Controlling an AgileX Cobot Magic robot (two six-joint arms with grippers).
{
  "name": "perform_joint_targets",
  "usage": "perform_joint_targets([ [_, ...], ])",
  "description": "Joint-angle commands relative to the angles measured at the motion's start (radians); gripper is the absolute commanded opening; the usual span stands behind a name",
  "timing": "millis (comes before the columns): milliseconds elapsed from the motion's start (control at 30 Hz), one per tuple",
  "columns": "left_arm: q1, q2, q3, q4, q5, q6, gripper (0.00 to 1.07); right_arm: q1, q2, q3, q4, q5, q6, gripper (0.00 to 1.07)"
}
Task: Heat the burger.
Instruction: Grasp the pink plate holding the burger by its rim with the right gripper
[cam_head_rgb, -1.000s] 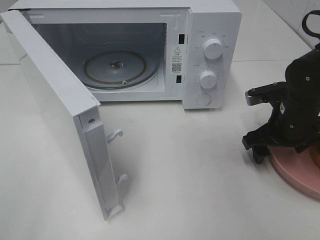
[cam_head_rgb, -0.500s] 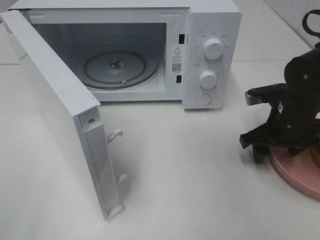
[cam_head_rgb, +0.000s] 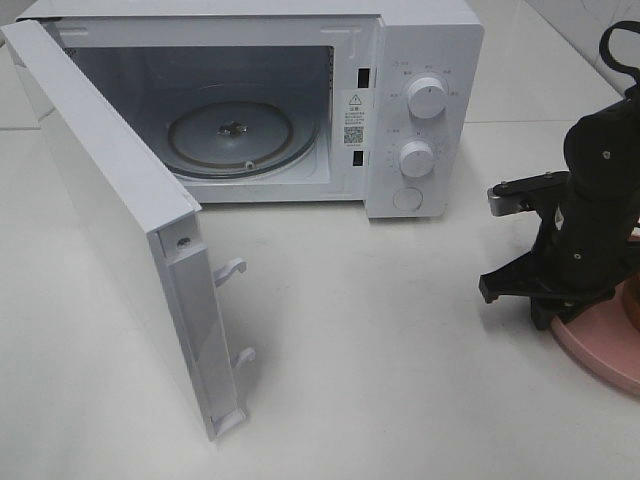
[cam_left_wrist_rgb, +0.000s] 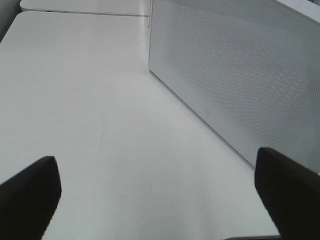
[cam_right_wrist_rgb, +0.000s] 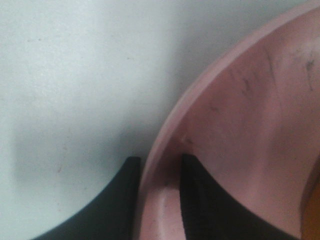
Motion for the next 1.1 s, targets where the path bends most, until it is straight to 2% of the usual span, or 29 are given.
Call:
perform_joint_targets([
  [33, 0.000, -0.004, 0.002, -0.005, -0.001, -0.004, 0.98, -0.007, 0.031, 0.018, 0.004, 0.029, -0.013, 0.00],
  [500, 0.000, -0.004, 0.002, -0.005, -0.001, -0.004, 0.98, -0.004, -0.018, 0.020, -0.042, 0.085, 0.020, 0.00],
  [767, 0.000, -0.004, 0.002, -0.005, -0.001, -0.004, 0.98, 0.063, -0.029, 0.032, -0.109, 0.137, 0.070, 0.00],
  [1100, 0.000, -0.004, 0.002, -0.005, -0.001, -0.004, 0.98, 0.105, -0.101, 0.032, -0.175, 0.196, 0.110, 0.00],
])
